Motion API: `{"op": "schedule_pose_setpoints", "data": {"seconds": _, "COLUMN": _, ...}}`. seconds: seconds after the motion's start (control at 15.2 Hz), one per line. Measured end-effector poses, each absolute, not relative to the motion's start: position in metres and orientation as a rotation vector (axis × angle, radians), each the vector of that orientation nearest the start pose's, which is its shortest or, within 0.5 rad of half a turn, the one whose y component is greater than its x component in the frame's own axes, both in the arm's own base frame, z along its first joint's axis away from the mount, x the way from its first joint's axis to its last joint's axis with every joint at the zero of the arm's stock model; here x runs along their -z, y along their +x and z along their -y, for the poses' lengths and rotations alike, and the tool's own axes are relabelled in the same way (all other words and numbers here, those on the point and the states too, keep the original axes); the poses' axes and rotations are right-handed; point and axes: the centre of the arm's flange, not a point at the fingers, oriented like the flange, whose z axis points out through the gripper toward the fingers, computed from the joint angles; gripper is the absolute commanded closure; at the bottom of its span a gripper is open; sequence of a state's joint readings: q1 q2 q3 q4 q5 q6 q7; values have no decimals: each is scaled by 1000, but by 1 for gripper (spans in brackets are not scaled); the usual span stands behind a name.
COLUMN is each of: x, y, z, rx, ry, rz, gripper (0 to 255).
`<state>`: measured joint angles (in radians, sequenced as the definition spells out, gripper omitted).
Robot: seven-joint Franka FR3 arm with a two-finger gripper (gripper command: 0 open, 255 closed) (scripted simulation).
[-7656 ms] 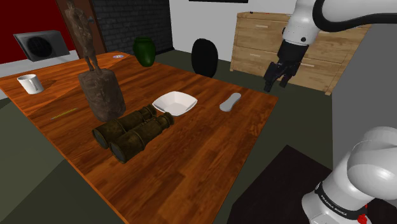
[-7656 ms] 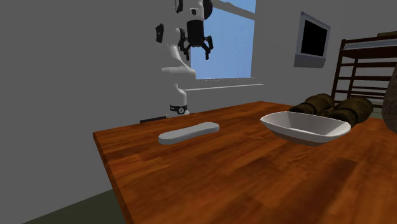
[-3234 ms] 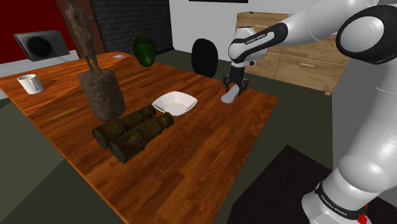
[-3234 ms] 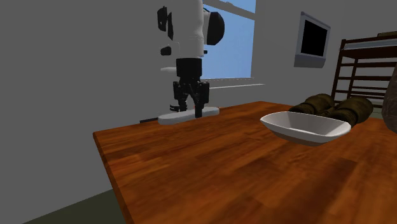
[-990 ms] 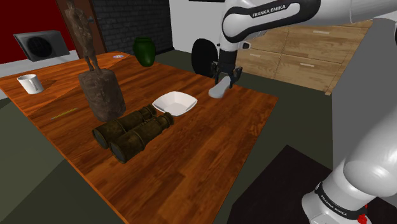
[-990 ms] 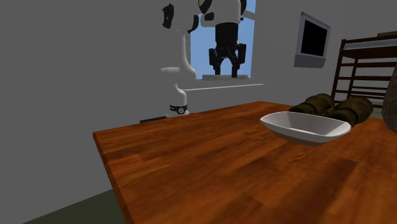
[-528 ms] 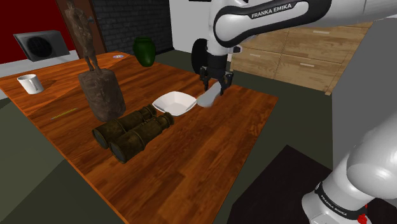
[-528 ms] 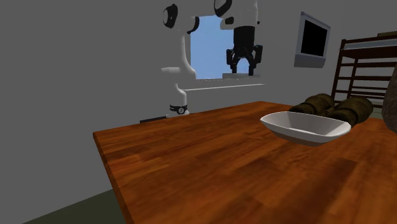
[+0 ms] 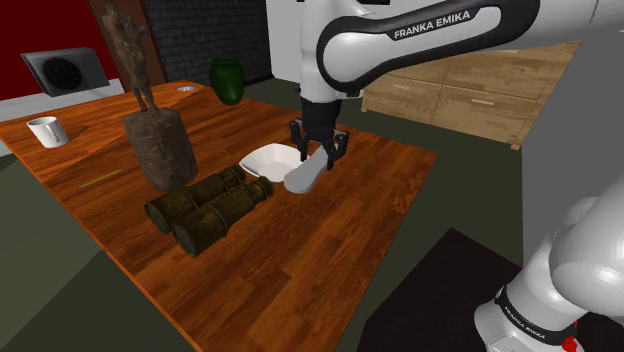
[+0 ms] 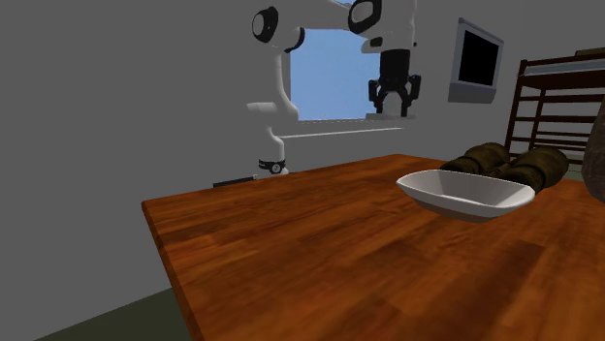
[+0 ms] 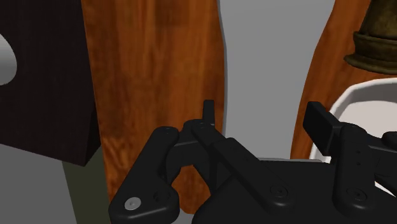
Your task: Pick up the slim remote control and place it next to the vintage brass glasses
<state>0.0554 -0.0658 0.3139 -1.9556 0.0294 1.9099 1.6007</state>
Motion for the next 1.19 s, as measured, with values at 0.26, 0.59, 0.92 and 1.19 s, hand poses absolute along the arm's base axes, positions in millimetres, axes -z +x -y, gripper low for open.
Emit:
{"op": "schedule_pose_setpoints", "data": {"seconds": 0.26, "x": -507, "y": 490, "z": -246, "rx": 6, "ry": -2540, "rz": -1817, "gripper": 255}}
{"op": "schedule_pose_setpoints", "data": {"seconds": 0.59, "x": -506, "y": 471, "z": -314, "rx": 5, "ry": -2541, "rz": -1816, "gripper": 255}}
{"op": "schedule_pose_setpoints", "data": {"seconds": 0.92, "x": -506, "y": 451, "z": -378, "rx": 5, "ry": -2541, "rz": -1816, "gripper": 255}}
{"op": "schedule_pose_setpoints", "data": {"seconds": 1.19, "x": -490, "y": 449, "z": -394, "rx": 5, "ry": -2540, "rz": -1818, "gripper": 255}}
